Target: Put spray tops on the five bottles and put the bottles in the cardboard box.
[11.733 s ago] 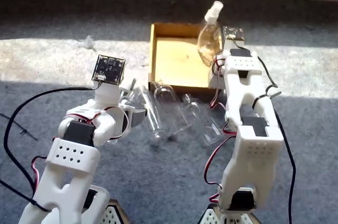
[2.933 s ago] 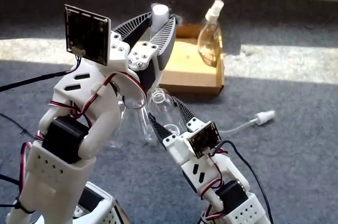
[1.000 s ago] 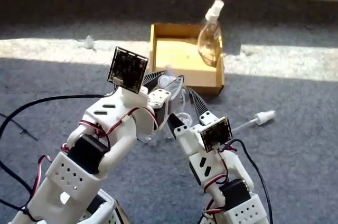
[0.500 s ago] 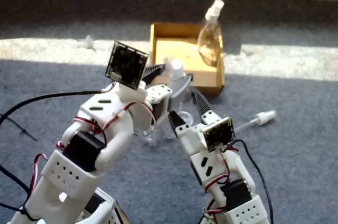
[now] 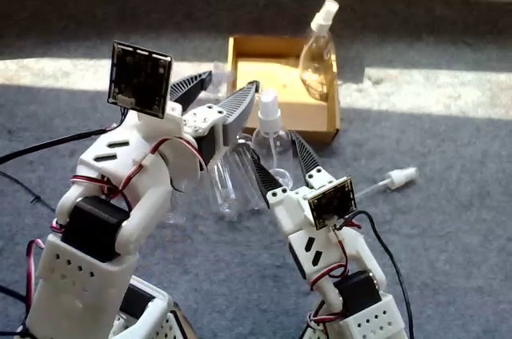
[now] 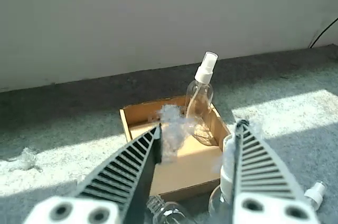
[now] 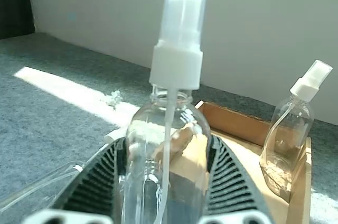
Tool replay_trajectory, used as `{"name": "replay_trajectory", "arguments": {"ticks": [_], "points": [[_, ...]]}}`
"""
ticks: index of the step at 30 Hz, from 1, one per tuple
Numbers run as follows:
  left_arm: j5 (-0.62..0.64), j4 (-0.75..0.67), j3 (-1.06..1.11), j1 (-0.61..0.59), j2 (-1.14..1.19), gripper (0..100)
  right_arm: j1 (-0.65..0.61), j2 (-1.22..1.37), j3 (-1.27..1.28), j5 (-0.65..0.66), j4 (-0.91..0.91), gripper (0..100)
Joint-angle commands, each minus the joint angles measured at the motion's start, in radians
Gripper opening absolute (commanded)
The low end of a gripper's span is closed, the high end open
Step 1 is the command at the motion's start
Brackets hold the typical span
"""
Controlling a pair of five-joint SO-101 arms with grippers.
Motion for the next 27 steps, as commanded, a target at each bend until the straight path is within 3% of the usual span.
{"name": "replay_trajectory", "arguments": {"ticks": [1,20,27], "points": [[-0.005,-0.075,-0.044,-0.01,-0.007,21,0.012,-0.008,0.012,-0.002,-0.019,0.4],[-0.008,-0.107,0.042,0.039,0.154,21,0.012,-0.008,0.013,-0.002,-0.019,0.4],[-0.078,-0.094,0.09,0.062,0.154,21,0.013,-0.008,0.013,-0.002,-0.019,0.4]]}}
